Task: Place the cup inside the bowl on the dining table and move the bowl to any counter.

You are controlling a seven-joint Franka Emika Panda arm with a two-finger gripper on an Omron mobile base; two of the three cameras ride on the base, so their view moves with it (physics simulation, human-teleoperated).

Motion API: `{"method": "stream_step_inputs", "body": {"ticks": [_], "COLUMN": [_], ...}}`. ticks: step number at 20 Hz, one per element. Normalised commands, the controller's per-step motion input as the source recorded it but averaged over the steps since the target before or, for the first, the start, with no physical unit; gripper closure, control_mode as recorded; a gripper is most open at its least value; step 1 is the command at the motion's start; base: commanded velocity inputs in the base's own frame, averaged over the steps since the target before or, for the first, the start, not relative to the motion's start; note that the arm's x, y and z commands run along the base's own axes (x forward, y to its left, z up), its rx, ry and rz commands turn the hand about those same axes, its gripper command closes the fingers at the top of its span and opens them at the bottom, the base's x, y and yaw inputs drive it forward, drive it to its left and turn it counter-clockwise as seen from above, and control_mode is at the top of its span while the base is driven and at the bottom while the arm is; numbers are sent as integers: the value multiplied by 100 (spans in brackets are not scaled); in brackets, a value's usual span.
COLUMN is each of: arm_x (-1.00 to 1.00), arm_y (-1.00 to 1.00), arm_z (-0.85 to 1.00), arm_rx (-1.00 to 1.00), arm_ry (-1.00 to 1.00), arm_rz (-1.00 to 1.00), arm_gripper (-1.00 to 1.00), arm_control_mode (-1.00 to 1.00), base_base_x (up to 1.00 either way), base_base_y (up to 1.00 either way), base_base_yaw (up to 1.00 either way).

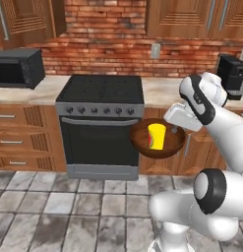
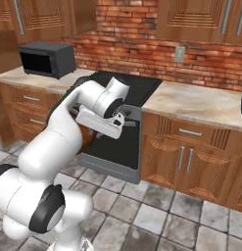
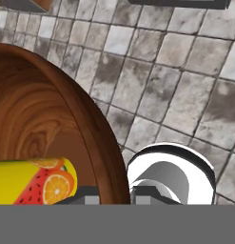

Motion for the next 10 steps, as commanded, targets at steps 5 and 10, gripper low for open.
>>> {"method": "stream_step_inputs", "body": {"ticks": [5,10], "arm_x": [0,0], "arm_y": [0,0], "arm_z": [0,0], "arm_rx": [0,0], "arm_ry": [0,0], "arm_rz": [0,0], "arm_gripper": [100,100], "arm_control_mode": [100,100], "base_base_x": [54,38], "base_base_y": [-65,-49], "base_base_yaw": [-1,-8]}}
